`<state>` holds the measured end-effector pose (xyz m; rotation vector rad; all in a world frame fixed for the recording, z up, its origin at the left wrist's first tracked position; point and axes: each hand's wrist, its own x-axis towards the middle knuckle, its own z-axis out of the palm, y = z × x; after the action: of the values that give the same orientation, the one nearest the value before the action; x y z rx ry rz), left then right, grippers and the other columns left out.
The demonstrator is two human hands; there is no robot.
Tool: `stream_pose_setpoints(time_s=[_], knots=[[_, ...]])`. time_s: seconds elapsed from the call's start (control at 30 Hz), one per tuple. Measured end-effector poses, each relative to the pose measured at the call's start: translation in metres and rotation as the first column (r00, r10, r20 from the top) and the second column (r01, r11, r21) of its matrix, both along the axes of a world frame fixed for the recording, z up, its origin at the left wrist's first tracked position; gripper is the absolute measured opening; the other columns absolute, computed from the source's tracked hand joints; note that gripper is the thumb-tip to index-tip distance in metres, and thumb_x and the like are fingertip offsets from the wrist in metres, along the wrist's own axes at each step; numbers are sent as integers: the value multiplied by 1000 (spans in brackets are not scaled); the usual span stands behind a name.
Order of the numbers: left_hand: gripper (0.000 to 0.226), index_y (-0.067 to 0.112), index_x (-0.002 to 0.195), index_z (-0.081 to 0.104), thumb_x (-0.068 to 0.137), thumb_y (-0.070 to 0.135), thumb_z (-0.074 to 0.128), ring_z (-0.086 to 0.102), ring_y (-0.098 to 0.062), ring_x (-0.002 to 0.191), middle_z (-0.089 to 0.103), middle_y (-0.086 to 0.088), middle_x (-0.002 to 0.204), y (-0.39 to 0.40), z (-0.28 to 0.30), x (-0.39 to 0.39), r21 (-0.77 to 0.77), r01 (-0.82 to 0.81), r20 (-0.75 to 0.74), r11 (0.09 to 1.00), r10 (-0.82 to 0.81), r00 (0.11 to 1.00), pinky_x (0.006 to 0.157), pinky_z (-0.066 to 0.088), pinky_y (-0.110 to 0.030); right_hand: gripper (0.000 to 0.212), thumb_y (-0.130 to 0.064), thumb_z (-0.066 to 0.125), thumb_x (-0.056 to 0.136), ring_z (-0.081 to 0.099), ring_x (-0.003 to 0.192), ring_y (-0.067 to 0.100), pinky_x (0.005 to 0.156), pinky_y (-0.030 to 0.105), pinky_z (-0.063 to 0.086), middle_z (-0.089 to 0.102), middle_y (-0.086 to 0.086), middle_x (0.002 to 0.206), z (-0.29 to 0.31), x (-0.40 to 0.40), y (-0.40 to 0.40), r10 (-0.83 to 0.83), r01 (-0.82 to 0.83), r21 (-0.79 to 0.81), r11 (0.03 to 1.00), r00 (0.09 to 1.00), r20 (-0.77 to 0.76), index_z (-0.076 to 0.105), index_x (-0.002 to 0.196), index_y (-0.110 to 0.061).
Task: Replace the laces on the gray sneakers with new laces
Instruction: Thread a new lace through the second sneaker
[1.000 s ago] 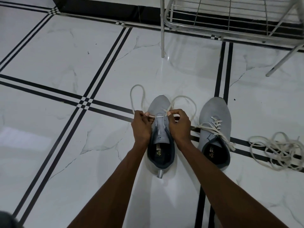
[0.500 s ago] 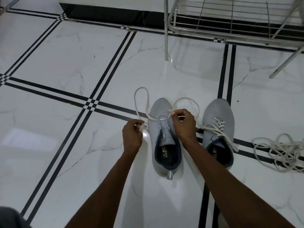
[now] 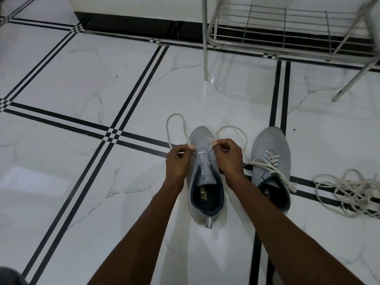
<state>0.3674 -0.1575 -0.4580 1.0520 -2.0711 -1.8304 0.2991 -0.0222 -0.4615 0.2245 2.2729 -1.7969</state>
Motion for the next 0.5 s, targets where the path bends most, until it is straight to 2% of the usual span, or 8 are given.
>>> stream_pose_setpoints(time_s=[0.1, 0.17, 0.23, 0.3, 0.4, 0.5], knots=[[20, 16, 96, 75, 96, 35, 69, 65, -9, 87, 74, 4, 94, -1, 0, -7, 56, 5, 24, 998, -6, 1000, 81, 53, -27, 11, -36, 66, 93, 66, 83, 15, 77, 38, 58, 71, -7, 91, -3, -2, 2, -13, 13, -1, 1000, 998, 55, 69, 94, -25], [23, 11, 97, 74, 96, 33, 69, 65, -11, 84, 73, 0, 92, -3, 0, -6, 54, 0, 14, 999, -1, 1000, 81, 54, -29, 11, -35, 68, 92, 64, 79, 14, 71, 36, 58, 72, -5, 89, -3, -3, 4, -12, 12, 3, 1000, 997, 70, 69, 92, -24], [21, 11, 98, 72, 96, 31, 70, 67, -18, 90, 73, -3, 93, -4, -1, -4, 33, -3, 7, 999, 2, 1000, 88, 57, -35, 11, -32, 73, 89, 64, 76, 12, 67, 31, 54, 72, -4, 88, -1, -4, 3, 17, -18, 15, 1000, 999, 51, 69, 91, -21], [19, 11, 95, 71, 92, 29, 75, 69, -21, 94, 74, -3, 93, -4, -1, 0, -23, 7, 2, 1000, -6, 1000, 89, 58, -35, 14, -28, 78, 85, 67, 78, 10, 71, 28, 55, 72, -5, 89, 2, -6, 1, 46, -47, 35, 998, 998, 31, 69, 91, -19], [17, 13, 89, 73, 85, 27, 82, 70, -14, 89, 75, 3, 90, -3, -5, 5, -130, 47, 17, 990, -45, 999, 85, 58, -31, 21, -25, 84, 79, 68, 84, 9, 75, 29, 57, 72, -6, 90, 1, -7, -1, 42, -43, 43, 998, 999, 27, 69, 91, -17], [20, 11, 82, 70, 86, 28, 80, 69, -19, 81, 73, -1, 81, -1, -10, 6, -211, 34, 16, 977, -31, 999, 80, 59, -38, 20, -27, 84, 78, 69, 82, 12, 76, 32, 57, 73, -5, 88, -2, -5, -2, 20, -22, 42, 999, 998, 60, 71, 90, -17]])
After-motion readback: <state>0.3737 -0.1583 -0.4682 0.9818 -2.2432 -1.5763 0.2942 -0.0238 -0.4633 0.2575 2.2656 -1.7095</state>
